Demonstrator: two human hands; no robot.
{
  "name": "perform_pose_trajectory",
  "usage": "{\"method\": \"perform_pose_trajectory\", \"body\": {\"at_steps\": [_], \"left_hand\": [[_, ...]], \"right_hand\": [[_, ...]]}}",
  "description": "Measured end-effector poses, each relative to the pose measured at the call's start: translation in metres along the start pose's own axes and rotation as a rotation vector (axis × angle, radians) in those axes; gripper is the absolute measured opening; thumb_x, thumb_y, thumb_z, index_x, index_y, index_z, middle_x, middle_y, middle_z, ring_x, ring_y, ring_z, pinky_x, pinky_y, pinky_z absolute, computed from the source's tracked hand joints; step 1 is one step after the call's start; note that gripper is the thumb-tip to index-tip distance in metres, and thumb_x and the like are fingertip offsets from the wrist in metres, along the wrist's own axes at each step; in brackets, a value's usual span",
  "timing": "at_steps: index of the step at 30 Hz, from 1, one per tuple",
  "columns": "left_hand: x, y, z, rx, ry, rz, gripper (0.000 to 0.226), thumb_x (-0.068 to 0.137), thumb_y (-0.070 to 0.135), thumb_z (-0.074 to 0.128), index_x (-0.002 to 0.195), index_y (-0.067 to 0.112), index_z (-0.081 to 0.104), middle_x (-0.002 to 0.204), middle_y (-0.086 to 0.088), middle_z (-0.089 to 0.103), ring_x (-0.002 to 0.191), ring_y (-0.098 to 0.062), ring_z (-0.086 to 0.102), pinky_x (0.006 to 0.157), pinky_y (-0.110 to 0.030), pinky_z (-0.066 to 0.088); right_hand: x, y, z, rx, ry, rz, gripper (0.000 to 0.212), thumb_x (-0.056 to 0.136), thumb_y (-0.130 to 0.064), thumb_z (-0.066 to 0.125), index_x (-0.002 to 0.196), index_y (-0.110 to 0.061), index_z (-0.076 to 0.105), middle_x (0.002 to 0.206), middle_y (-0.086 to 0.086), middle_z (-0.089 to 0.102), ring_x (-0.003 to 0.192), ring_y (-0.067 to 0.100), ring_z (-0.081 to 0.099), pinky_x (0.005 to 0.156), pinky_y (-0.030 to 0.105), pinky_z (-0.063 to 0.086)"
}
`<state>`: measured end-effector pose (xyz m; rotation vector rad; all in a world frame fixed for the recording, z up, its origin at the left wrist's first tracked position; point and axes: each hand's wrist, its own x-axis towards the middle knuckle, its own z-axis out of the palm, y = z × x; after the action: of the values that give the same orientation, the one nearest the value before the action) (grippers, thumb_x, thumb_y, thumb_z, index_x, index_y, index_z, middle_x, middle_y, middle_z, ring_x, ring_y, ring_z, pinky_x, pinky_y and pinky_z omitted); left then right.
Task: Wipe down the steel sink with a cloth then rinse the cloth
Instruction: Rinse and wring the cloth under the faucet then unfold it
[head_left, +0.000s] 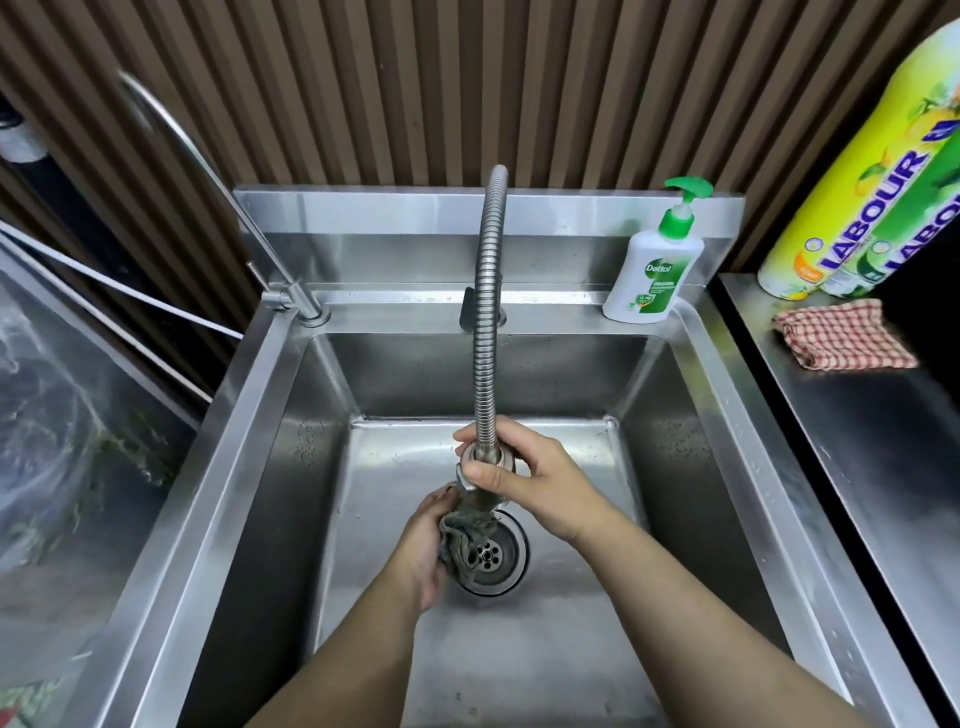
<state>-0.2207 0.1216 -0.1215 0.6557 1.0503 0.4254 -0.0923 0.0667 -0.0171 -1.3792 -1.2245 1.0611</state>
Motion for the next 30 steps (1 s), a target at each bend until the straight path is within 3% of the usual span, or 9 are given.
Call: {"method": "perform_pose_trajectory", "body": {"at_steps": [3, 8, 12, 15, 18, 20, 23, 27, 30], "left_hand": [[0.004, 0.000, 0.002, 0.024, -0.050, -0.006, 0.039, 0.088, 0.035, 0.052, 0.118, 0.012, 0.060, 0.109, -0.012, 0.070, 0.099, -0.027, 0.066, 0.080, -0.033, 0.050], [0.009, -0.006, -0.003, -0.061, -0.019, -0.047, 0.036, 0.087, 0.024, 0.054, 0.119, 0.010, 0.059, 0.107, -0.015, 0.069, 0.096, -0.030, 0.065, 0.081, -0.034, 0.050], [0.010, -0.008, -0.008, -0.098, -0.020, -0.050, 0.031, 0.090, 0.020, 0.050, 0.118, 0.009, 0.059, 0.106, -0.015, 0.068, 0.090, -0.029, 0.066, 0.068, -0.029, 0.050], [0.014, -0.010, -0.012, -0.100, -0.029, -0.060, 0.027, 0.092, 0.019, 0.048, 0.115, 0.011, 0.059, 0.097, -0.011, 0.070, 0.080, -0.024, 0.068, 0.062, -0.027, 0.049], [0.018, -0.011, -0.015, -0.096, -0.034, -0.084, 0.027, 0.093, 0.020, 0.047, 0.116, 0.011, 0.058, 0.104, -0.015, 0.069, 0.087, -0.028, 0.067, 0.066, -0.029, 0.050], [0.019, -0.011, -0.015, -0.096, -0.043, -0.098, 0.028, 0.094, 0.020, 0.047, 0.117, 0.009, 0.057, 0.112, -0.020, 0.066, 0.097, -0.034, 0.064, 0.075, -0.034, 0.053], [0.025, -0.013, -0.014, -0.077, -0.039, -0.116, 0.030, 0.093, 0.019, 0.048, 0.118, 0.008, 0.057, 0.118, -0.020, 0.064, 0.109, -0.036, 0.060, 0.094, -0.042, 0.046], [0.031, -0.014, -0.010, -0.055, -0.045, -0.127, 0.037, 0.091, 0.025, 0.049, 0.122, 0.006, 0.056, 0.120, -0.021, 0.063, 0.113, -0.037, 0.057, 0.103, -0.045, 0.041], [0.032, -0.014, -0.008, -0.046, -0.043, -0.121, 0.045, 0.087, 0.029, 0.053, 0.124, 0.003, 0.055, 0.120, -0.021, 0.062, 0.114, -0.038, 0.057, 0.104, -0.046, 0.040]], "right_hand": [[-0.001, 0.000, -0.001, 0.039, 0.023, -0.031, 0.035, 0.073, -0.040, 0.068, 0.102, -0.021, 0.063, 0.102, 0.008, 0.065, 0.098, 0.010, 0.058, 0.091, 0.024, 0.044], [0.014, -0.008, -0.009, 0.268, 0.266, -0.078, 0.029, 0.086, -0.037, 0.054, 0.103, -0.015, 0.063, 0.094, -0.005, 0.068, 0.094, 0.008, 0.061, 0.088, 0.021, 0.046], [0.063, -0.016, -0.014, 0.183, 0.463, 0.035, 0.019, 0.093, -0.021, 0.056, 0.109, -0.014, 0.065, 0.097, -0.006, 0.064, 0.086, 0.005, 0.056, 0.085, 0.025, 0.043], [0.098, -0.022, -0.009, 0.138, 0.454, 0.075, 0.024, 0.094, -0.020, 0.056, 0.117, -0.020, 0.062, 0.094, -0.014, 0.059, 0.079, -0.004, 0.055, 0.081, 0.015, 0.042], [0.116, -0.025, -0.009, 0.082, 0.504, 0.049, 0.020, 0.096, -0.011, 0.051, 0.111, -0.016, 0.062, 0.081, -0.013, 0.059, 0.062, -0.006, 0.058, 0.070, 0.015, 0.047], [0.126, -0.025, -0.014, 0.008, 0.501, 0.068, 0.018, 0.094, -0.007, 0.052, 0.091, -0.021, 0.063, 0.076, -0.011, 0.059, 0.063, 0.000, 0.058, 0.072, 0.024, 0.052], [0.139, -0.023, -0.022, -0.112, 0.484, 0.087, 0.033, 0.092, -0.004, 0.055, 0.070, -0.028, 0.055, 0.069, -0.009, 0.058, 0.060, 0.010, 0.057, 0.075, 0.032, 0.054], [0.154, -0.018, -0.029, -0.329, 0.426, 0.098, 0.033, 0.092, -0.006, 0.053, 0.066, -0.027, 0.054, 0.063, -0.006, 0.057, 0.056, 0.012, 0.057, 0.070, 0.039, 0.057], [0.167, -0.015, -0.030, -0.531, 0.370, 0.073, 0.019, 0.089, -0.007, 0.049, 0.072, -0.012, 0.056, 0.068, 0.003, 0.057, 0.062, 0.021, 0.058, 0.064, 0.043, 0.056]]}}
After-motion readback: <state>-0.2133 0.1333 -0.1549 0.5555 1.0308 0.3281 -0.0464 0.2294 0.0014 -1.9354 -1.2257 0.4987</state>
